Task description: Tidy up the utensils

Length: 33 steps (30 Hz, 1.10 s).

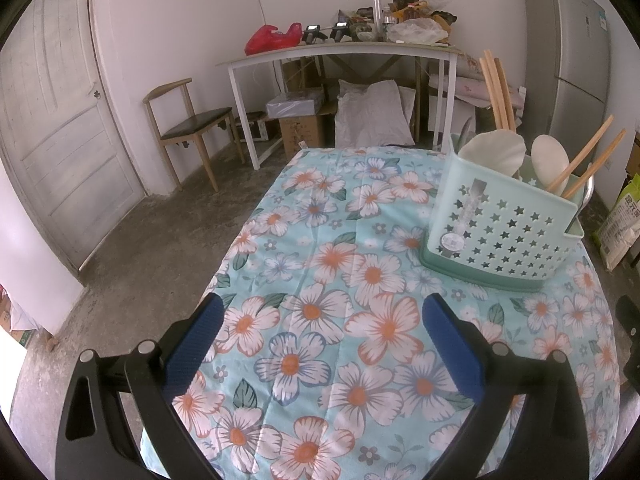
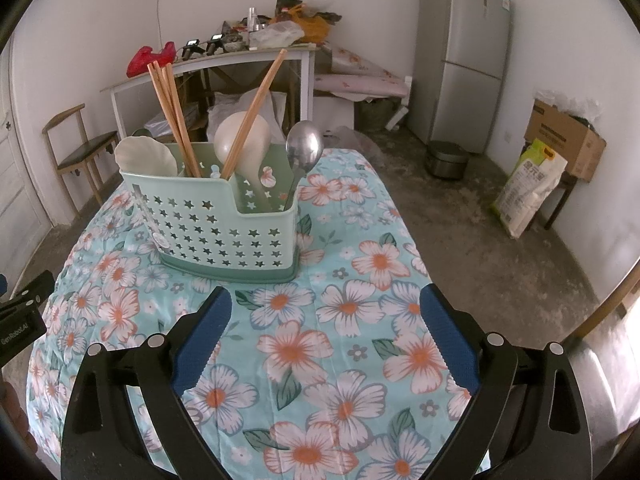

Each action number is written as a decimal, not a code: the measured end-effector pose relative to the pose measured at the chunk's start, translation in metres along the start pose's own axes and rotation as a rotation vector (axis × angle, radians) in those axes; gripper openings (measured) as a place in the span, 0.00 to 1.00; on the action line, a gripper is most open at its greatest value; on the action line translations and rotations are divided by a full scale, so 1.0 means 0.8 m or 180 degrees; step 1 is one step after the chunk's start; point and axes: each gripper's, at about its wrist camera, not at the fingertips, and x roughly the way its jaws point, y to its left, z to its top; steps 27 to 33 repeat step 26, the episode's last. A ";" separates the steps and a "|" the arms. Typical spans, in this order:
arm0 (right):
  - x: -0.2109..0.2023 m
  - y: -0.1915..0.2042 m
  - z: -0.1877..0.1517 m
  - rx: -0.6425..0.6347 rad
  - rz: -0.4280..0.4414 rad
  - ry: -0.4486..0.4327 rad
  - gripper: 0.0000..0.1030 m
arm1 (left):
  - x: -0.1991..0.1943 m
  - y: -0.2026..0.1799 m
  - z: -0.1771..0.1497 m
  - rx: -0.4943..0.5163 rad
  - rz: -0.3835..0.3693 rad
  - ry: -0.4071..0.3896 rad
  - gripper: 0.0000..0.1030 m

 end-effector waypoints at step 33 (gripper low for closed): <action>0.000 0.002 0.001 0.0009 0.0004 0.0008 0.89 | 0.002 0.000 -0.003 -0.0005 -0.0012 0.0021 0.95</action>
